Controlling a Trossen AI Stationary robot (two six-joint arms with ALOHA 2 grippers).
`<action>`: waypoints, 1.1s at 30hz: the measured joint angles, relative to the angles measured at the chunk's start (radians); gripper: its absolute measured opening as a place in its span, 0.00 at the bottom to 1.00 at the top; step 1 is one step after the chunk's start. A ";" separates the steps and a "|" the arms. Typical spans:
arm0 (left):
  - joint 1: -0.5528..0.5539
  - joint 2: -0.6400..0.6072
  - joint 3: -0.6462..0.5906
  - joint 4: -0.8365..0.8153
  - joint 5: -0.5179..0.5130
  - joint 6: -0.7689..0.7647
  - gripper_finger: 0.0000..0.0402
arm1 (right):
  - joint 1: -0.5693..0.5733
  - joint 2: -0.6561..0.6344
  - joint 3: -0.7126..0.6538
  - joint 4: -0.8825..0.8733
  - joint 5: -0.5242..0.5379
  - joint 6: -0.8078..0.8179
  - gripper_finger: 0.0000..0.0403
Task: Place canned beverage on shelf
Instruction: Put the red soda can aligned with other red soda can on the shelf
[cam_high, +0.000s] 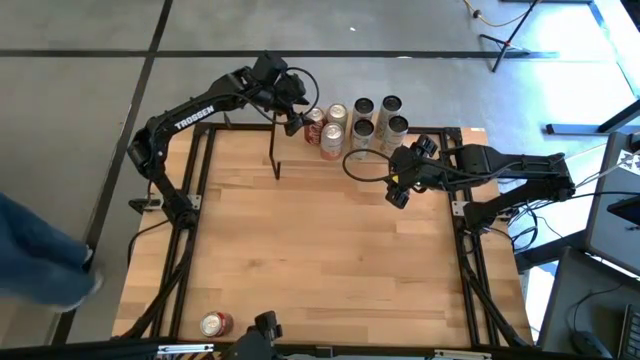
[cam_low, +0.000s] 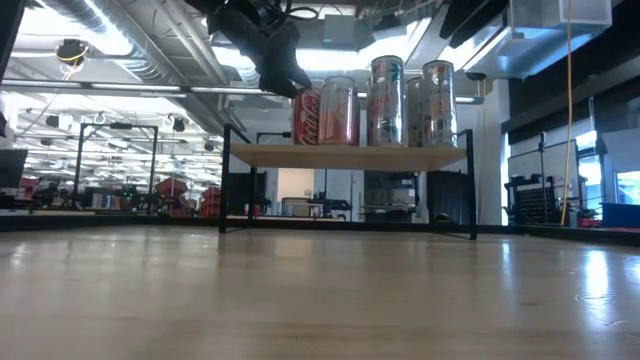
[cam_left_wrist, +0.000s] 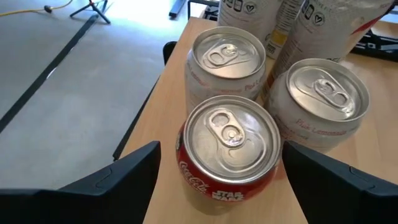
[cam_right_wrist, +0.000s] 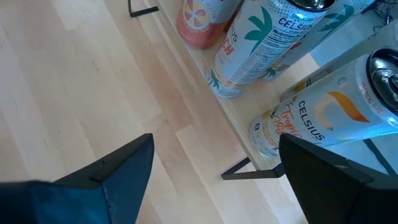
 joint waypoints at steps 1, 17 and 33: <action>-0.001 0.000 0.000 0.000 -0.001 0.000 0.80 | 0.000 0.000 0.000 0.000 0.000 0.000 0.83; -0.016 -0.078 0.000 -0.053 -0.127 0.014 0.80 | 0.000 0.000 0.000 0.002 -0.009 0.000 0.83; -0.355 -0.338 0.000 -0.194 -0.161 -0.387 0.80 | 0.196 0.000 0.000 0.111 -0.081 -0.014 0.83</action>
